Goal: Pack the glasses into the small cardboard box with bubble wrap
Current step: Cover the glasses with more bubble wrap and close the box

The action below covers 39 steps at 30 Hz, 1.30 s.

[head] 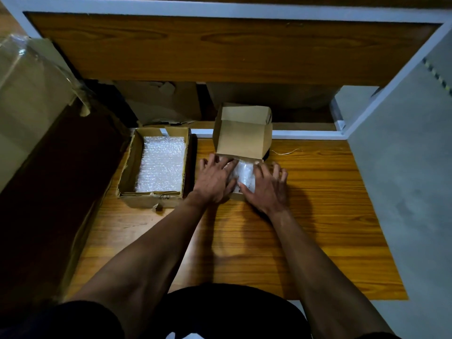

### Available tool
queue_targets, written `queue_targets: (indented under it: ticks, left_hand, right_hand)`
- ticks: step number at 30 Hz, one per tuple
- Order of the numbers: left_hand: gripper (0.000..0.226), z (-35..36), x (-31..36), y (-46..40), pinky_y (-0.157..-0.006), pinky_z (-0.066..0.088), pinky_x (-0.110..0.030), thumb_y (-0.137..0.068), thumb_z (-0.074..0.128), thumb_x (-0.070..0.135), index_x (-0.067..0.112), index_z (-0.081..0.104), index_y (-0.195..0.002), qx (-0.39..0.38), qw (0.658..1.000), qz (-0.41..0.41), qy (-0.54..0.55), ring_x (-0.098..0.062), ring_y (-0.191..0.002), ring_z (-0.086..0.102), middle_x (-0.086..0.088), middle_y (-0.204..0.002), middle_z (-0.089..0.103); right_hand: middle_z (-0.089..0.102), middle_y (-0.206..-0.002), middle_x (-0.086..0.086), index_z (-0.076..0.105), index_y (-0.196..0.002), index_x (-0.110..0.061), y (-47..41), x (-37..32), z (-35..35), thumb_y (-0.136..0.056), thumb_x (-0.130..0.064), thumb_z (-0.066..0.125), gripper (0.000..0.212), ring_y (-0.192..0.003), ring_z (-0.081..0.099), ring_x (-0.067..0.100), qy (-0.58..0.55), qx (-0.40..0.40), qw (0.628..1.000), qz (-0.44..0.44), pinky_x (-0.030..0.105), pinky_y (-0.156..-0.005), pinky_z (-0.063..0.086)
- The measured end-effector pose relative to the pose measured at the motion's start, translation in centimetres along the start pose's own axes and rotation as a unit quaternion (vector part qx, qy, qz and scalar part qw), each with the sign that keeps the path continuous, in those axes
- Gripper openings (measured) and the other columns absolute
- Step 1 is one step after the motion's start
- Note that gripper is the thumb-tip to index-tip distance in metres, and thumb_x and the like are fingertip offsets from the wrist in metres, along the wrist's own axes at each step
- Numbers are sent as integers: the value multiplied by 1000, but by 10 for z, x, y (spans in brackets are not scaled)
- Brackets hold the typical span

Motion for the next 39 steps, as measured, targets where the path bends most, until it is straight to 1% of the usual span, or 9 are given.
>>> queue_targets:
  ticks: [2, 7, 14, 18, 24, 29, 33, 35, 39]
  left_hand:
    - [68, 1, 8, -4, -112, 27, -59, -104, 29, 64, 34, 20, -164, -13, 1000, 19, 14, -35, -145, 25, 4, -168, 30]
    - [76, 4, 13, -13, -119, 17, -67, -103, 31, 68, 37, 5, -167, -60, 998, 26, 12, -41, -153, 13, 5, -174, 12]
    - [80, 7, 11, -13, -121, 12, -67, -102, 27, 71, 32, 6, -168, -65, 998, 13, 3, -39, -155, 10, 7, -175, 8]
    - [83, 9, 9, -10, -120, 18, -65, -98, 25, 75, 28, 15, -167, -36, 999, 1, 3, -37, -153, 16, 2, -172, 21]
    - [90, 13, 6, -9, -124, 6, -66, -97, 20, 79, 25, 11, -168, -61, 998, -27, 15, -37, -158, 6, 2, -174, 15]
    - [89, 5, 6, -14, -121, 11, -65, -96, 35, 76, 22, 18, -165, -62, 997, -29, 47, -38, -155, 12, -1, -169, 28]
    - [75, -6, -3, -12, -114, 25, -55, -96, 46, 68, 20, 39, -153, 13, 998, -18, 55, -32, -143, 32, -6, -153, 47]
    - [76, -2, -10, -10, -116, 24, -57, -96, 41, 70, 21, 40, -153, 13, 998, -33, 53, -33, -146, 29, -5, -155, 43]
    - [76, 7, -14, -12, -121, 17, -64, -100, 29, 69, 23, 32, -161, -21, 998, -53, 35, -35, -152, 19, 0, -164, 33]
  right_hand:
    - [57, -148, 7, 55, -145, -16, 2, 2, -1, -92, -74, 42, 80, -135, 46, 39, 18, -16, 1000, -4, 53, -107, 37]
    - [59, -145, 10, 56, -143, -14, 0, -1, -6, -95, -66, 40, 73, -131, 48, 35, 49, -30, 998, -13, 52, -105, 35]
    - [55, -148, 15, 50, -148, -8, -2, -5, 0, -95, -64, 40, 78, -132, 48, 35, 46, -60, 997, -8, 52, -107, 33]
    - [56, -144, 13, 53, -145, -10, 0, -3, -4, -93, -64, 42, 76, -125, 49, 33, 48, -46, 998, -7, 50, -101, 37]
    - [56, -143, 9, 54, -144, -14, 1, -1, -3, -94, -66, 40, 73, -123, 48, 32, 60, -56, 997, -3, 48, -99, 37]
    - [56, -141, 12, 51, -146, -13, -3, -7, -5, -90, -57, 49, 71, -117, 52, 32, 49, -49, 997, -16, 47, -92, 41]
    - [54, -147, 11, 47, -151, -10, -8, -13, -2, -88, -42, 59, 72, -129, 49, 33, -12, -39, 996, -75, 49, -102, 43]
    - [54, -148, 13, 46, -152, -7, -13, -17, 0, -90, -38, 59, 71, -131, 50, 32, -42, -36, 994, -99, 49, -110, 42]
    - [55, -145, 14, 48, -151, -5, -22, -26, 5, -95, -39, 56, 66, -127, 54, 31, -62, -53, 991, -107, 47, -112, 43]
Point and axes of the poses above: each hand's wrist, its own y-axis away from the middle knuckle, its own z-axis out of the palm, x = y × z, the point moved 4 cm from there along -y, towards the middle knuckle
